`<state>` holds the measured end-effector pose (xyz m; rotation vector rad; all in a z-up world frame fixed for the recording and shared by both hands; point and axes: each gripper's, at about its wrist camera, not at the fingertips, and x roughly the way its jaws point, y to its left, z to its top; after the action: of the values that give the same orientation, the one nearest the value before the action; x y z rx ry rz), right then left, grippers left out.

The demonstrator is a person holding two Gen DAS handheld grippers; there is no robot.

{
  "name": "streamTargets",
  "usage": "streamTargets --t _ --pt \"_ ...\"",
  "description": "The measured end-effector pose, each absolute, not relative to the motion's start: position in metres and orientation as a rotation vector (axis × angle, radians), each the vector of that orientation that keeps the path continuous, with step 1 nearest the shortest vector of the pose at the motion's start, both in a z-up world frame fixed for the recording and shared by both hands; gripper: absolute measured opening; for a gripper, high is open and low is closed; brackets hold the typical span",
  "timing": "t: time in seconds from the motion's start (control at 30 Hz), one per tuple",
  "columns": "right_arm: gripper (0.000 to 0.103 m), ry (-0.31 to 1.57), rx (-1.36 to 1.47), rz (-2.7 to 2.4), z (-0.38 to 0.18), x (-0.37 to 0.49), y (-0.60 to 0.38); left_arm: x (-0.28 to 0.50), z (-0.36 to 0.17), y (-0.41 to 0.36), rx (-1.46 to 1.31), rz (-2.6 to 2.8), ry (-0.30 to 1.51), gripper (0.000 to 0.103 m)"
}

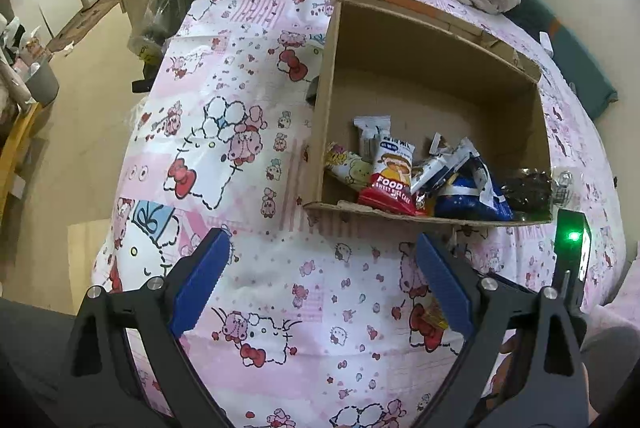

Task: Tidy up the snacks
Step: 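Grasp a pink bear-print snack pack with the right gripper while the left gripper grasps a small brown wrapped candy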

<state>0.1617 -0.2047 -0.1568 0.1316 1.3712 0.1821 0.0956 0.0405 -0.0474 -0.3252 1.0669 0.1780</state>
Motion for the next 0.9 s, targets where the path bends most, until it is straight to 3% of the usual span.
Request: streamTargets --t 0.03,0.1,0.13,0.17,0.37,0.47,0.5,0.53,0.6,0.77,0.87,0.9 --pt "0.046 1.367 0.147 0.195 -0.156 0.16 -0.207 0.096 -0.047 0.04 -0.328 0.176 1.069 0.092" --pt "0.028 1.38 0.22 0.204 -0.154 0.157 -0.217 0.097 -0.047 0.04 -0.328 0.171 1.071 0.092" --pt "0.004 1.391 0.23 0.207 -0.154 0.156 -0.221 0.097 -0.047 0.039 -0.33 0.17 1.071 0.092" --pt "0.001 1.401 0.234 0.207 -0.156 0.153 -0.223 0.098 -0.047 0.039 -0.334 0.168 1.07 0.092" --pt "0.0 1.382 0.298 0.217 -0.143 0.145 -0.232 0.099 -0.047 0.034 -0.331 0.146 1.075 0.092" --pt "0.012 1.458 0.431 0.203 -0.146 0.144 -0.235 0.097 -0.047 0.035 -0.336 0.146 1.077 0.092" --pt "0.026 1.471 0.436 0.202 -0.146 0.143 -0.233 0.097 -0.047 0.036 -0.339 0.147 1.077 0.092" --pt "0.05 1.476 0.431 0.199 -0.145 0.138 -0.228 0.096 -0.047 0.036 -0.342 0.151 1.077 0.092" --pt "0.064 1.47 0.433 0.204 -0.144 0.132 -0.223 0.097 -0.048 0.036 -0.34 0.158 1.079 0.092" --pt "0.063 1.467 0.23 0.165 -0.155 0.127 -0.185 0.099 -0.051 0.031 -0.308 0.169 1.084 0.092" --pt "0.045 1.448 0.12 0.119 -0.155 0.123 -0.178 0.098 -0.054 0.031 -0.281 0.175 1.087 0.092" --pt "0.034 1.446 0.09 0.123 -0.155 0.122 -0.18 0.097 -0.056 0.031 -0.273 0.179 1.093 0.092"
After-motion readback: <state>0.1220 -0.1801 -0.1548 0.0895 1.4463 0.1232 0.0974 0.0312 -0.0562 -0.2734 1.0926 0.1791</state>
